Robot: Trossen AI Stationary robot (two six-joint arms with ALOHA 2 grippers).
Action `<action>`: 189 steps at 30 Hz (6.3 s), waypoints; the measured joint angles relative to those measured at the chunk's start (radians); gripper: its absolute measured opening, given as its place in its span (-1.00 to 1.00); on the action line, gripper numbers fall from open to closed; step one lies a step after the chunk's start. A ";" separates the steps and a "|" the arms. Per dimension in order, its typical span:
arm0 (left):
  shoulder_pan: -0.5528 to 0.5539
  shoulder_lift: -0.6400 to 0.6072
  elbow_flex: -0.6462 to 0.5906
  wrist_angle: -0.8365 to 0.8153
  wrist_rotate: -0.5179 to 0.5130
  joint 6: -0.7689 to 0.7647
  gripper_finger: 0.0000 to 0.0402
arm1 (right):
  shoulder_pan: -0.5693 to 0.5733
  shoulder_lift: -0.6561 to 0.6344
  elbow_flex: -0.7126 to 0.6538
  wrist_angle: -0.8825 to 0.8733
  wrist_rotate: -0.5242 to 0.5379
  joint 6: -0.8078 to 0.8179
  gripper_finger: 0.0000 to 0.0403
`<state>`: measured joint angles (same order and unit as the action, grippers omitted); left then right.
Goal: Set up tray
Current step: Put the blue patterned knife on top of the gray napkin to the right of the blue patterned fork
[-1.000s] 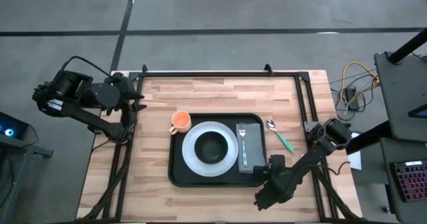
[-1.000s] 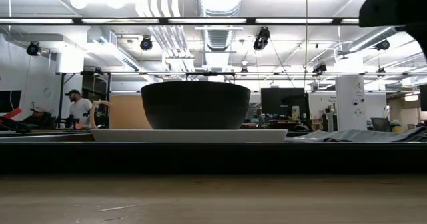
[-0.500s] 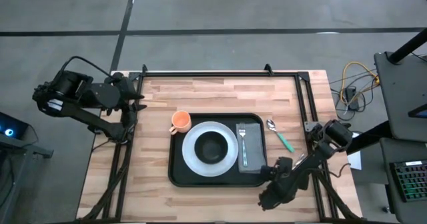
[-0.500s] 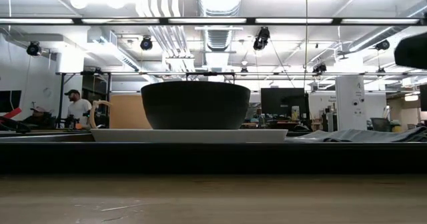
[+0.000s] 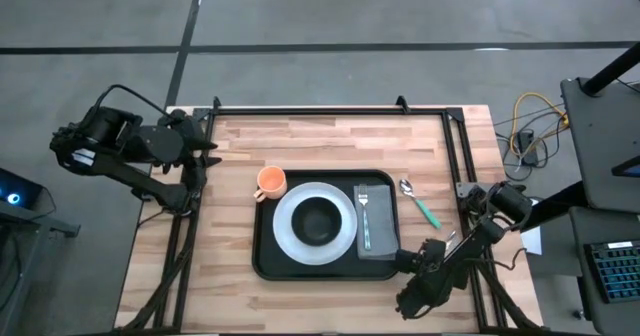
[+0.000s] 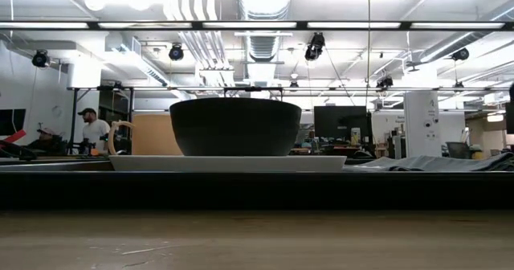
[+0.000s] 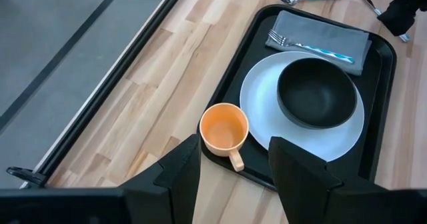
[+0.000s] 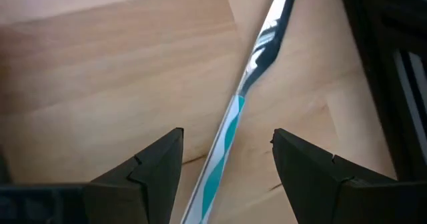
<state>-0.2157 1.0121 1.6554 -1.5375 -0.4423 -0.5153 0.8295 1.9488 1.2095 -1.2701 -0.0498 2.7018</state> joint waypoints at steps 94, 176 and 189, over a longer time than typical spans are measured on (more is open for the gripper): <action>0.000 0.099 0.000 0.000 0.003 0.005 -0.21 | 0.027 0.040 0.218 -0.238 -0.030 -0.092 0.09; 0.000 0.099 0.009 0.000 0.168 -0.110 -0.21 | -0.002 0.051 -0.098 0.161 0.171 -0.115 0.09; 0.000 0.102 0.009 0.000 0.168 -0.116 -0.21 | -0.002 0.055 -0.066 0.140 0.156 -0.135 0.04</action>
<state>-0.2154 1.1137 1.6646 -1.5372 -0.2745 -0.6309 0.8280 2.0033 1.1435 -1.1297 0.1066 2.5664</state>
